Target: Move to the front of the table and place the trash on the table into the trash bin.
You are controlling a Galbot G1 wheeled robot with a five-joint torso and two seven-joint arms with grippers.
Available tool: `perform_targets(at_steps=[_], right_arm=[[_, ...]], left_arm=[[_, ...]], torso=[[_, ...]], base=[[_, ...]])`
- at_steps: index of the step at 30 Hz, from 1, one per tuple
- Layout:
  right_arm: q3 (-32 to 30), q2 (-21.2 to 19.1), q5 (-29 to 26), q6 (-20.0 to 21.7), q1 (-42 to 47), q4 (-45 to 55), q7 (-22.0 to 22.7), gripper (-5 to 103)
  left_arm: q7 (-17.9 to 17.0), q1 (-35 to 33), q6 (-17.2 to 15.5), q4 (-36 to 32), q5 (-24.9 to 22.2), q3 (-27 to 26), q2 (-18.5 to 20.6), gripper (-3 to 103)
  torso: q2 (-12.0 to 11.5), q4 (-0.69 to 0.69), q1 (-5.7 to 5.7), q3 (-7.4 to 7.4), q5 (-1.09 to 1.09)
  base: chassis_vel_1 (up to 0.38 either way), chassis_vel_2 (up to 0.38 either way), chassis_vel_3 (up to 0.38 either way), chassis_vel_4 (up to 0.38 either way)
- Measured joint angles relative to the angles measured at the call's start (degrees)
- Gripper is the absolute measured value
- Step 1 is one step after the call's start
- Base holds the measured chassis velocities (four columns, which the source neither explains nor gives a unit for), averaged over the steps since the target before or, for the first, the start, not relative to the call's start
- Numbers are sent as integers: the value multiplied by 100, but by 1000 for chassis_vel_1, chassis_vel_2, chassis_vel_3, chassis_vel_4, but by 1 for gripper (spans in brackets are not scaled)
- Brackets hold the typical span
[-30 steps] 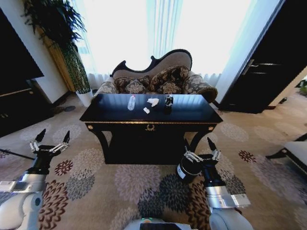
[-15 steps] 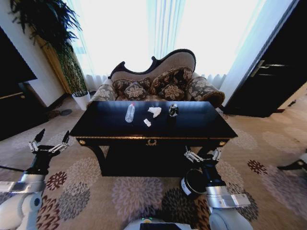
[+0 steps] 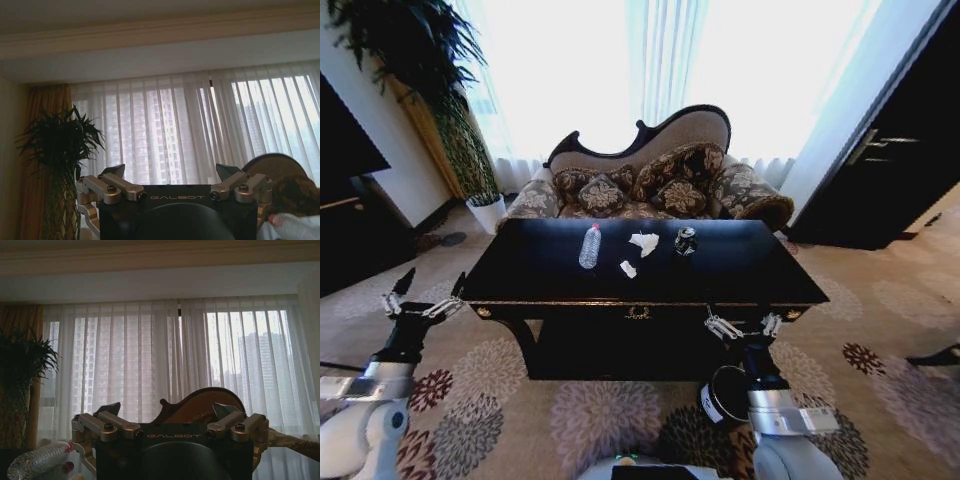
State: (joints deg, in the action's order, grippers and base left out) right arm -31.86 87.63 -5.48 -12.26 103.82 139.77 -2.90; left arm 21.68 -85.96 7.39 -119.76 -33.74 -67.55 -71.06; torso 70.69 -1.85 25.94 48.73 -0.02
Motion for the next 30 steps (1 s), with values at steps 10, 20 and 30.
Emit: perform_targets(at_steps=[10,20,30], right_arm=[[86,35,70,-53,-7,18,-94,100],[88,45,101,-181,46,-70,-123,100],[296,225,363,-199,-12,-120,-305,100]], left_arm=[[-1860,1070,-1700,126,-1109,1157,884,100],[-2523,2374,-2565,496,-1239,2276,1352,100],[-3267,3872,-2846,1107,-1845,4104,2213,100]], torso=[[-3,-1,8,3,0],[-4,-1,8,3,1],[-4,-1,7,3,2]], base=[[0,0,0,0],[0,0,0,0],[0,0,0,0]])
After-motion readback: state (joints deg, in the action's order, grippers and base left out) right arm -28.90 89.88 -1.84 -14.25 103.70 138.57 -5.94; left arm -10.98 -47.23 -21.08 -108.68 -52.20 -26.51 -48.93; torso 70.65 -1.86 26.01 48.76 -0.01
